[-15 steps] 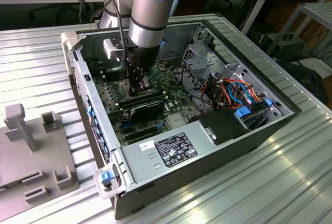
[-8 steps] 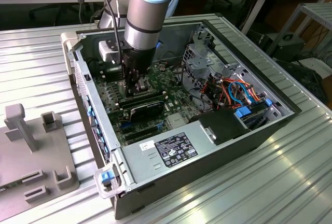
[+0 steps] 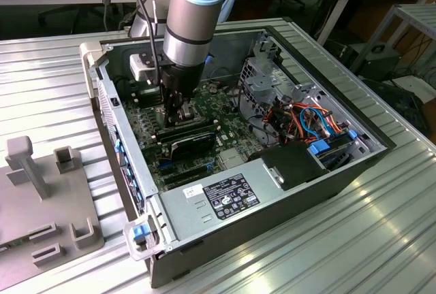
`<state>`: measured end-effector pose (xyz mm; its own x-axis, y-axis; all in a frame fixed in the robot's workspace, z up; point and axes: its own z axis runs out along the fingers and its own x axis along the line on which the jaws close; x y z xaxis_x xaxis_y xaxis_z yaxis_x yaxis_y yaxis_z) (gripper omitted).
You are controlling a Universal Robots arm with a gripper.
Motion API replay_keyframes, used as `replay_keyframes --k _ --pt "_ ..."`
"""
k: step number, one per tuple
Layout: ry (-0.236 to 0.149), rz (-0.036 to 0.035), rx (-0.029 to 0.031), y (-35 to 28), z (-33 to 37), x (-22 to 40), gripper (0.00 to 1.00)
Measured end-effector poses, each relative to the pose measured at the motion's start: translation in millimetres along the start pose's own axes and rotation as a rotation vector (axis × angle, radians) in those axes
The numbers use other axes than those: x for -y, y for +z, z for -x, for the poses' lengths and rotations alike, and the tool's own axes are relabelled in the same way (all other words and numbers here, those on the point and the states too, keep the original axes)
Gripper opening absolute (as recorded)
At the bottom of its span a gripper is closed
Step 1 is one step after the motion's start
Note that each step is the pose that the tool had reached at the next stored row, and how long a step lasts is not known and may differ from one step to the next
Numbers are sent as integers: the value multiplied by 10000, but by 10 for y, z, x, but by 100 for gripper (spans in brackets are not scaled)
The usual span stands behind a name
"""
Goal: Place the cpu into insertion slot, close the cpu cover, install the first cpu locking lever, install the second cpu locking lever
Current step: 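Install the second cpu locking lever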
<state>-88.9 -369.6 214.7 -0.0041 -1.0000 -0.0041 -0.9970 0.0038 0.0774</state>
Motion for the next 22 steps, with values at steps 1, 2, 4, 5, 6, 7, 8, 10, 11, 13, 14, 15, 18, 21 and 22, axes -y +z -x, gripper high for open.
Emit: replay_keyframes --k 1,2,4,5,6,7,8,10,11,13,14,15,18,21,22 --pt "0 0 0 0 0 0 11" --pt "0 0 0 0 0 0 11" --pt "-2 0 0 1 0 -1 11" --pt "-1 -2 2 2 0 -5 11" --pt "-3 0 1 2 0 -7 11" --pt "-2 1 1 3 0 -7 11" --pt "-1 1 3 3 0 -8 11" --pt "-1 0 10 5 0 -11 11" --pt "-1 0 11 6 0 -12 11" --pt "-1 -1 17 10 0 -17 11" --pt "-1 1 20 14 -1 -22 11" --pt "-3 2 29 21 -1 -22 11" --pt "-4 2 70 44 -1 -21 11" --pt "-6 0 77 51 0 -20 11" --pt "-6 1 76 51 0 -20 11"
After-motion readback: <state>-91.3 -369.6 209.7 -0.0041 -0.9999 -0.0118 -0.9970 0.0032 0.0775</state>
